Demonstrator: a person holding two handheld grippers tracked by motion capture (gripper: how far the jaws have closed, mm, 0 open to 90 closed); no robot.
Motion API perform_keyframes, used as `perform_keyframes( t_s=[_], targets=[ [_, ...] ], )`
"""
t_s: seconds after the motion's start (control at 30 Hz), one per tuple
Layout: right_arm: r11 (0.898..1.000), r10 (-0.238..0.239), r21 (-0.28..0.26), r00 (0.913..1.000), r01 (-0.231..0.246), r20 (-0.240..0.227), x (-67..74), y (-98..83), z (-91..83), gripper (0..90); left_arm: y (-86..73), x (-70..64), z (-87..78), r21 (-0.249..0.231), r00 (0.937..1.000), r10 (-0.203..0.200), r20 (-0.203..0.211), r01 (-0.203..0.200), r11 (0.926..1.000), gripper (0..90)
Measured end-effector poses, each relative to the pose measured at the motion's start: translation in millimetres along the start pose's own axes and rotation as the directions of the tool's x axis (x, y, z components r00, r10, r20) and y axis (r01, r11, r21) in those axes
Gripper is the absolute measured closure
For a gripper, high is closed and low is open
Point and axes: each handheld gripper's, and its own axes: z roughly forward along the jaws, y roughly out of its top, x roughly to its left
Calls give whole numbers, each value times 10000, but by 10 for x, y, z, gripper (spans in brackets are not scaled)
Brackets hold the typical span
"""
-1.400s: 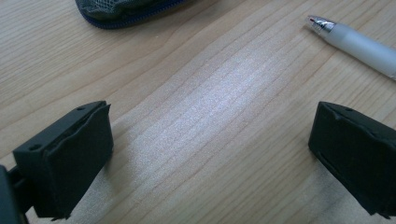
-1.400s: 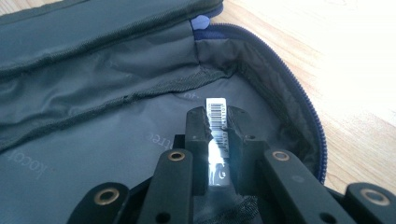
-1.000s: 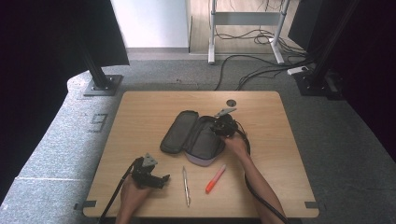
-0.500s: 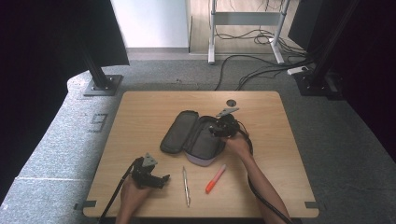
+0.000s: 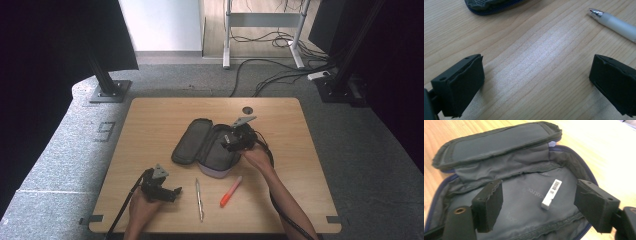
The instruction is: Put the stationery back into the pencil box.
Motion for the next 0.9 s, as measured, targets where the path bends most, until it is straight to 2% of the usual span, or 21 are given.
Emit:
perform_keyframes(
  t_s=[0.13,0.27,0.63,0.9],
  targets=[
    [10000,-61,-62,9997,60,-216,30,-10,-54,136,0,0,0,2,10000,-2,1,2,10000,0],
    [9999,-100,-59,9993,98,-350,52,-21,-100,122,0,0,0,0,10000,0,0,0,10000,0],
    [9987,-500,-7,9981,500,-354,158,-67,-215,4,0,-2,1,-17,10000,-23,-2,23,10000,0],
    [9973,-713,142,9957,723,-584,237,-131,-282,0,0,-1,0,-13,10000,-20,7,20,10000,0]
  ],
)
